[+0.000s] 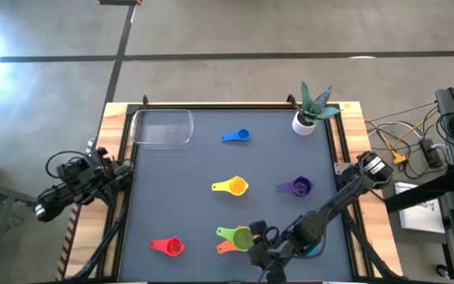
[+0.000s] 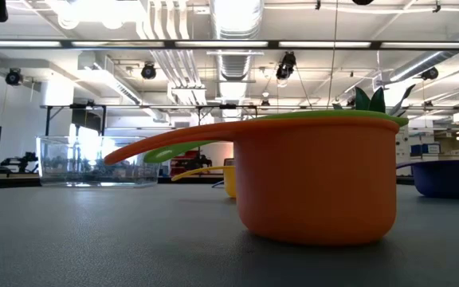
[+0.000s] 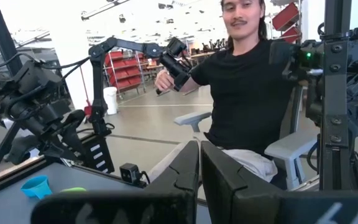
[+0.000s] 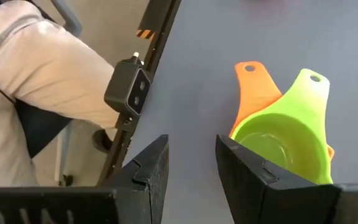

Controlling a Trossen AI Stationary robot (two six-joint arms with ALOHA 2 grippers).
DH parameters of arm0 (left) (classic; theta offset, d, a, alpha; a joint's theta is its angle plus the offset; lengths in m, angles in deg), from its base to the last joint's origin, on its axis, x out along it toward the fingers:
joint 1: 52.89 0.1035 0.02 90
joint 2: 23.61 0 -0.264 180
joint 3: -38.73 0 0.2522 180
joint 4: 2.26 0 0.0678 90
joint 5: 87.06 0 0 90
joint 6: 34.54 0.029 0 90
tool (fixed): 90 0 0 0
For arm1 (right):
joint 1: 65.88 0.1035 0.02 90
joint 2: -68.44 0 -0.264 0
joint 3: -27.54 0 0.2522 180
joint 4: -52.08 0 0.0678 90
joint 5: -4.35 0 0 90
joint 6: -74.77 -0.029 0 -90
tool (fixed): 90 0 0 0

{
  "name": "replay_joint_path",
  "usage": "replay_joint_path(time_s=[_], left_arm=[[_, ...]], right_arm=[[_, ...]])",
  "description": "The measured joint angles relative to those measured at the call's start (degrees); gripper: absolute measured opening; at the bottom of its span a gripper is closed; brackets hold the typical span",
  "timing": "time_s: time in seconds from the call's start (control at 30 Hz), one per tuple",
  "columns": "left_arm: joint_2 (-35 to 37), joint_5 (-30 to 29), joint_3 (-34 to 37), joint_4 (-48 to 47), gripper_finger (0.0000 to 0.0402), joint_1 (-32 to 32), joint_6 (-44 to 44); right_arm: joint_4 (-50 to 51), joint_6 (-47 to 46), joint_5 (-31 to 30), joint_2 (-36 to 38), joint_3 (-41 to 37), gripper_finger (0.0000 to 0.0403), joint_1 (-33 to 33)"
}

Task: Nest measuring cups in basket
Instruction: Stack the green measuring cup on top of the orange measuring cup

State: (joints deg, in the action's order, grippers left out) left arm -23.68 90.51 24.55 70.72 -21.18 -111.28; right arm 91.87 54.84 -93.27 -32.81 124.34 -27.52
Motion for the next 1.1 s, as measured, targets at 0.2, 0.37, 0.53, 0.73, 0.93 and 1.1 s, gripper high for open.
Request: replay_joint_path(time_s=[0.2, 0.37, 0.53, 0.73, 0.93, 1.1], left_arm=[[0.0, 0.0, 0.0, 0.0, 0.0, 0.0, 3.7], [0.0, 0.0, 0.0, 0.0, 0.0, 0.0, 5.1], [0.0, -0.1, 0.0, 0.0, 0.0, 0.0, 18.2], [0.0, -5.3, 0.0, -0.8, 0.0, 0.0, 33.7], [0.0, -26.1, 0.0, -28.3, 0.0, 0.0, 46.4], [0.0, -56.7, 0.0, -56.1, 0.0, 0.0, 36.9]], right_arm=[[-0.3, 1.4, -0.5, 0.0, 0.0, 0.012, 0.3], [-1.6, 3.0, -1.5, -0.1, 0.0, 0.012, 0.5], [-2.0, 4.6, -2.9, -0.1, 0.0, 0.012, 0.5], [-2.6, 6.9, -3.6, -0.1, 0.0, 0.012, 0.5], [-2.6, 7.1, -4.5, -0.1, 0.0, 0.0119, 0.5], [-2.6, 6.8, -4.5, -0.1, 0.0, 0.0116, 0.4]])
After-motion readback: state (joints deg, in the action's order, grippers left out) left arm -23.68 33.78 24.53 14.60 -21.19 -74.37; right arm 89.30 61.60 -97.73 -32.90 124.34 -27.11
